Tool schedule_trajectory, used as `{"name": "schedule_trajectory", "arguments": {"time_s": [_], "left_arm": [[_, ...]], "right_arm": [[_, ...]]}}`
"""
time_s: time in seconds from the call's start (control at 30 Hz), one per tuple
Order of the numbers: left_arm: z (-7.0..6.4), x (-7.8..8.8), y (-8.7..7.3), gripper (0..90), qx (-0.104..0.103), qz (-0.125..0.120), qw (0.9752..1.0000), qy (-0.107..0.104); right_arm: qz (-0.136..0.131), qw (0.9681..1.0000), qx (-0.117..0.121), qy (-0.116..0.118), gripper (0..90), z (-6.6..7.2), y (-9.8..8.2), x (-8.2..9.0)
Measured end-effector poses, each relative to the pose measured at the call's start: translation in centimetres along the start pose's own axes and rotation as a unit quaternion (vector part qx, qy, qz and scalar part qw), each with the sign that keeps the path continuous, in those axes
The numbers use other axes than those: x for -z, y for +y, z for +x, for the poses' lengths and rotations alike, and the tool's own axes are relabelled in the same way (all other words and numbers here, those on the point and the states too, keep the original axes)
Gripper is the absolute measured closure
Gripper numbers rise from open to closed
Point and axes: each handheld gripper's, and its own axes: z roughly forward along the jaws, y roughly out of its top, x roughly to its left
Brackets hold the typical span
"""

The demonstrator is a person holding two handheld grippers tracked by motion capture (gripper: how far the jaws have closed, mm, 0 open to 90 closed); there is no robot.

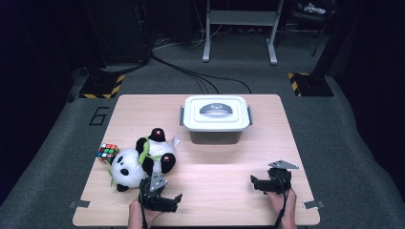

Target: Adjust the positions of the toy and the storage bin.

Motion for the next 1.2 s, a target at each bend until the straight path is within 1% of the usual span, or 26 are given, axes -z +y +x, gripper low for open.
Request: {"name": "schedule_trajectory", "arguments": {"time_s": [0.03,0.07,0.13,0.2,0.23,0.27,0.33,0.37,0.43,0.47,0.5,0.57,0.7,0.77,0.9,1.03,1.07,1.13,1.2], "left_arm": [[0.0,-0.6,-0.2,0.0,-0.003,0.011,0.9999,-0.005],[0.0,-1.1,-0.3,0.0,-0.007,0.018,0.9998,-0.003],[0.1,-1.6,-0.4,0.0,-0.009,0.023,0.9996,-0.012],[0.2,-2.1,-0.4,0.0,-0.009,0.023,0.9996,-0.012],[0.3,-2.2,-0.4,0.0,-0.009,0.028,0.9994,-0.017],[0.3,-2.3,-0.4,0.0,-0.006,0.025,0.9995,-0.017],[0.3,-2.5,-0.5,0.0,-0.011,0.014,0.9998,-0.013],[0.3,-2.6,-0.6,0.0,-0.011,0.014,0.9998,-0.014],[0.3,-2.6,-0.6,0.0,-0.011,0.011,0.9998,-0.012],[0.3,-2.6,-0.6,0.0,-0.019,0.013,0.9997,-0.009],[0.2,-2.7,-0.7,0.0,-0.02,0.007,0.9998,-0.005],[0.1,-2.7,-0.7,0.0,-0.025,0.011,0.9996,-0.001],[0.2,-2.7,-0.7,0.0,-0.027,0.01,0.9996,-0.002],[0.2,-2.7,-0.7,0.0,-0.027,0.009,0.9996,-0.001],[0.2,-2.7,-0.7,0.0,-0.027,0.009,0.9996,-0.001],[0.2,-2.7,-0.7,0.0,-0.027,0.009,0.9996,-0.001],[0.2,-2.7,-0.7,0.0,-0.027,0.009,0.9996,-0.001],[0.2,-2.7,-0.7,0.0,-0.027,0.009,0.9996,-0.001],[0.2,-2.7,-0.7,0.0,-0.027,0.009,0.9996,-0.001]], "right_arm": [[0.0,1.0,0.002,0.001,0.3,-0.1,0.0,0.0],[0.0,1.0,0.001,0.003,0.1,-0.1,0.0,0.0],[0.0,1.0,-0.001,0.008,0.0,-0.2,0.1,0.0],[-0.001,0.9999,-0.005,0.015,0.0,-0.3,0.2,-0.1],[-0.002,0.9998,-0.006,0.017,0.0,-0.4,0.3,-0.1],[0.0,0.9998,-0.008,0.019,0.0,-0.5,0.5,-0.1],[0.004,0.9998,-0.006,0.02,0.0,-0.5,0.9,-0.1],[0.003,0.9998,-0.001,0.02,0.0,-0.5,1.1,-0.1],[0.0,0.9998,0.001,0.022,0.0,-0.5,1.6,0.1],[-0.002,0.9997,0.002,0.023,0.0,-0.5,1.9,0.2],[-0.007,0.9997,0.003,0.025,0.0,-0.5,2.2,0.3],[-0.012,0.9996,0.006,0.026,0.0,-0.5,2.9,0.5],[-0.017,0.9993,0.017,0.03,0.1,-0.3,4.1,0.8],[-0.02,0.999,0.028,0.029,0.2,-0.2,4.9,0.8],[-0.025,0.9985,0.034,0.033,0.3,0.0,6.4,0.9],[-0.033,0.998,0.043,0.034,0.4,0.0,8.1,0.9],[-0.033,0.9979,0.042,0.035,0.4,0.0,8.6,0.9],[-0.037,0.9973,0.05,0.038,0.5,-0.1,9.5,0.9],[-0.039,0.9972,0.053,0.037,0.4,-0.1,10.2,0.8]]}}
